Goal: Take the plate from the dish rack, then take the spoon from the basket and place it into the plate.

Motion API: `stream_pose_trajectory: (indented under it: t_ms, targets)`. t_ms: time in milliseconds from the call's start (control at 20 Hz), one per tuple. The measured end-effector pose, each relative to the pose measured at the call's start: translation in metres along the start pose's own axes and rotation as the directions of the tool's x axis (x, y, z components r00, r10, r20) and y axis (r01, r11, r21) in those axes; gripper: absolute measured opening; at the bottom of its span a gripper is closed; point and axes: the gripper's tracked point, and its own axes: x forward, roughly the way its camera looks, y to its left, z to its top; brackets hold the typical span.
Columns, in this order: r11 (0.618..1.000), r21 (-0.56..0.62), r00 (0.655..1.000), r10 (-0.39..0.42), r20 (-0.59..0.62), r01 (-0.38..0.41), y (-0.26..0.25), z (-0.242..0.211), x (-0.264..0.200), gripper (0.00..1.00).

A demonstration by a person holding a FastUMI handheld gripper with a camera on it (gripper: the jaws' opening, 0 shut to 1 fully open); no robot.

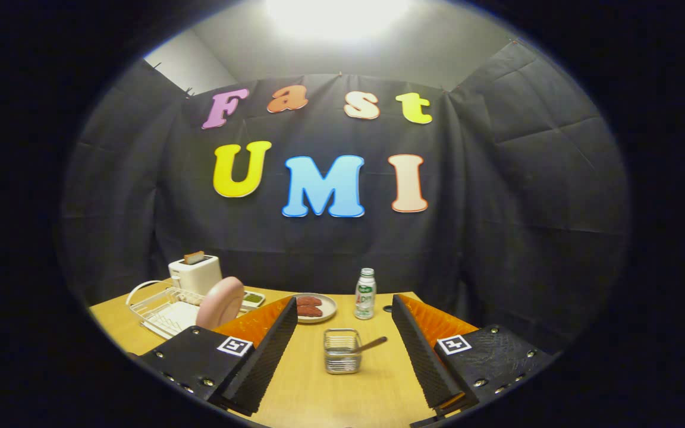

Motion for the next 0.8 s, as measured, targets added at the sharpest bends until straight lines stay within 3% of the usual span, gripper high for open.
stream_pose_trajectory:
  t_ms: [200,450,800]
  targets:
    - [0.988,0.056,0.989,0.146,-0.023,-0.145,0.069,0.020,0.035,0.97]
    - [0.968,0.048,0.957,0.249,-0.149,-0.245,0.128,0.013,0.087,0.97]
    - [0.957,0.090,0.834,0.286,-0.472,-0.277,0.174,-0.051,0.153,0.98]
